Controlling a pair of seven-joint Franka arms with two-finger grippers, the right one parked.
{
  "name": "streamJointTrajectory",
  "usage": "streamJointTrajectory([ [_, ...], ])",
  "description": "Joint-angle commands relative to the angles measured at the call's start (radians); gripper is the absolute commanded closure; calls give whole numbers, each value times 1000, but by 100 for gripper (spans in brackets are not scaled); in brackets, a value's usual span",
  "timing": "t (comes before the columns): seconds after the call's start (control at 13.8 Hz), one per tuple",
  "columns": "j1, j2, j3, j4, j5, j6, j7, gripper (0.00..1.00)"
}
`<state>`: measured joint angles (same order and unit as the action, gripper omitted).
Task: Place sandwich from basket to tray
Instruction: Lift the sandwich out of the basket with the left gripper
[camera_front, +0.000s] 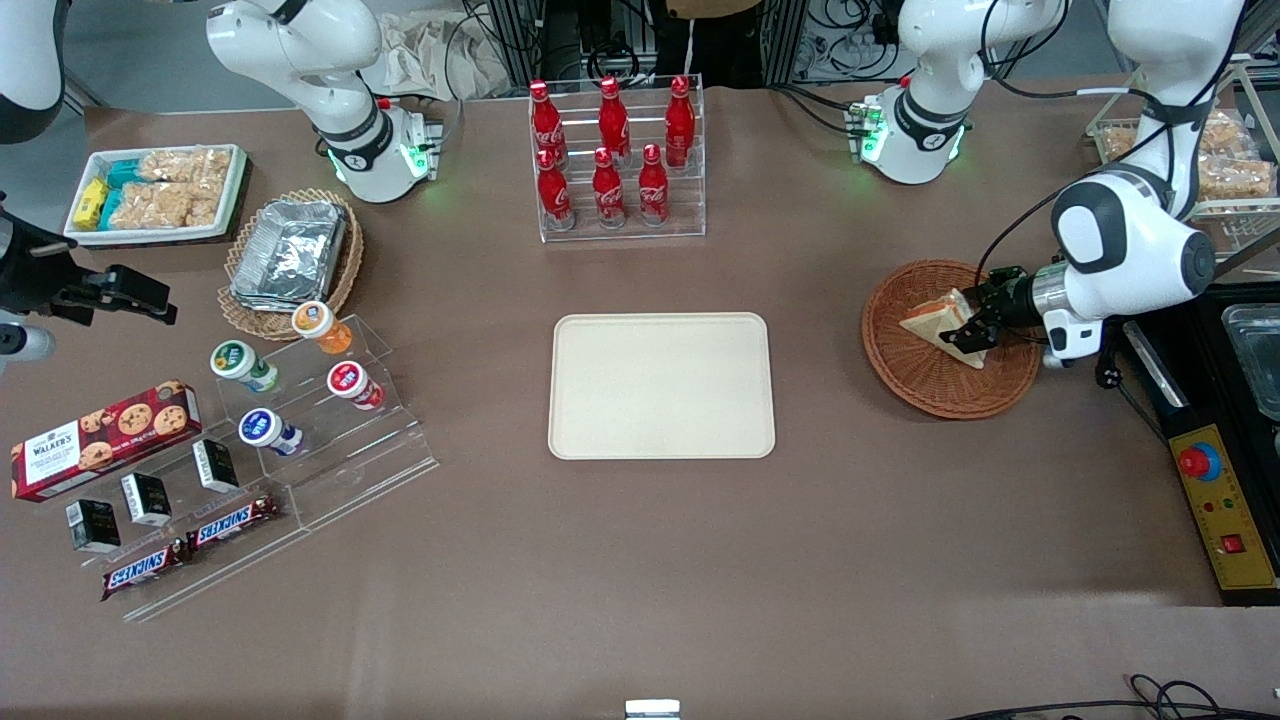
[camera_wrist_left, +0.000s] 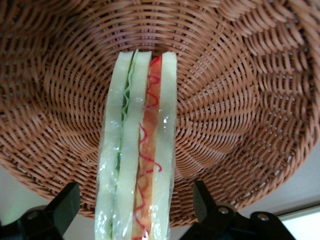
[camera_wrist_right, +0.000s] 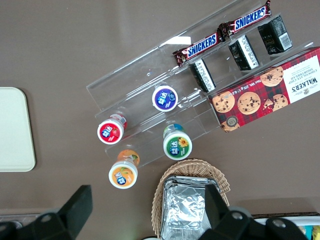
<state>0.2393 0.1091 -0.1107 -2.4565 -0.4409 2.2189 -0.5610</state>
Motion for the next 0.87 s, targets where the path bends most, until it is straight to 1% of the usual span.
streamJointTrajectory([
  [0.0, -32, 37, -1, -4, -27, 41, -33, 0],
  [0.15, -37, 58, -1, -2, -27, 53, -57, 2],
  [0.22, -37, 61, -1, -2, -27, 53, -60, 6],
  [0.29, -37, 61, 0, -2, -28, 53, -62, 13],
  [0.44, -35, 60, 0, 1, -27, 53, -66, 30],
  [0.58, -34, 57, 0, 4, -27, 48, -66, 62],
  [0.65, -34, 54, 2, 5, -27, 44, -65, 68],
  [0.73, -34, 47, 2, 7, -27, 39, -65, 69],
  [0.8, -34, 38, 3, 7, -25, 35, -68, 72],
])
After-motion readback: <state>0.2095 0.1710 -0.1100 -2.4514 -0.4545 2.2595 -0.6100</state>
